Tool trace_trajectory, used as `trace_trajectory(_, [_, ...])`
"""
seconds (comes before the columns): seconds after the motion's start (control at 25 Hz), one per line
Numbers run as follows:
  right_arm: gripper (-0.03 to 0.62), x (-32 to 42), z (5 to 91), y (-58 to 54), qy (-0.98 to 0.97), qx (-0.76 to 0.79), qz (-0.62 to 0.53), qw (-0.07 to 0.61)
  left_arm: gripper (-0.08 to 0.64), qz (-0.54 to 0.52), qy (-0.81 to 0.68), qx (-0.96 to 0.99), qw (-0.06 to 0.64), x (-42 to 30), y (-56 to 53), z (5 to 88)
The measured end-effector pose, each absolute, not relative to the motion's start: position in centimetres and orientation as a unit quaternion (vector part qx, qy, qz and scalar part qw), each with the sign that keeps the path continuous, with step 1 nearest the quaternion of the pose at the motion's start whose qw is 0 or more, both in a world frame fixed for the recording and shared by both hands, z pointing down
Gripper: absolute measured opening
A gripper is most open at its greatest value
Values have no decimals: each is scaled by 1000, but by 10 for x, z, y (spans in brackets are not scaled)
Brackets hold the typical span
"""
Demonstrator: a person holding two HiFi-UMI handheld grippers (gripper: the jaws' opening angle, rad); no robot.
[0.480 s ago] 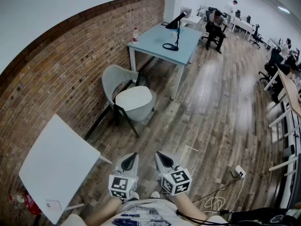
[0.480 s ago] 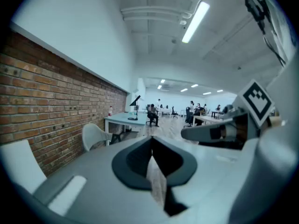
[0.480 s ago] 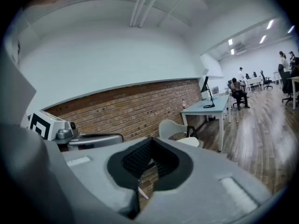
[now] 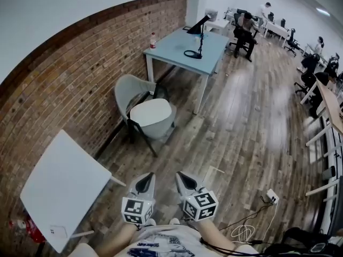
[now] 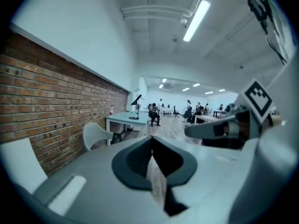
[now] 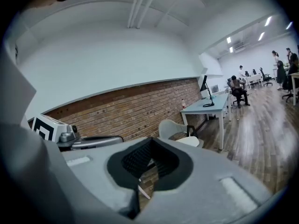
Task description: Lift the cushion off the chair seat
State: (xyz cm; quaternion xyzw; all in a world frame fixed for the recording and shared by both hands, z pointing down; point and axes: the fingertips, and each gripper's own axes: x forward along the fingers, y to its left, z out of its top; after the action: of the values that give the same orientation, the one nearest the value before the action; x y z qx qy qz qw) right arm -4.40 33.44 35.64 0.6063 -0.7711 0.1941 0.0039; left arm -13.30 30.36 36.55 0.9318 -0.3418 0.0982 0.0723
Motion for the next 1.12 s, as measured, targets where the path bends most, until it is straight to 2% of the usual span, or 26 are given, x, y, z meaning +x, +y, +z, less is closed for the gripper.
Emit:
trace_trajectory(0.6, [-2,-6,371,341,-777,593,208,-6,-9,110,-357,925,73,-100,311,379])
trace_trajectory(1.12, [-2,-2,387,217,-783,581,220,28,-9,102,-355,926,78,-82,184,391])
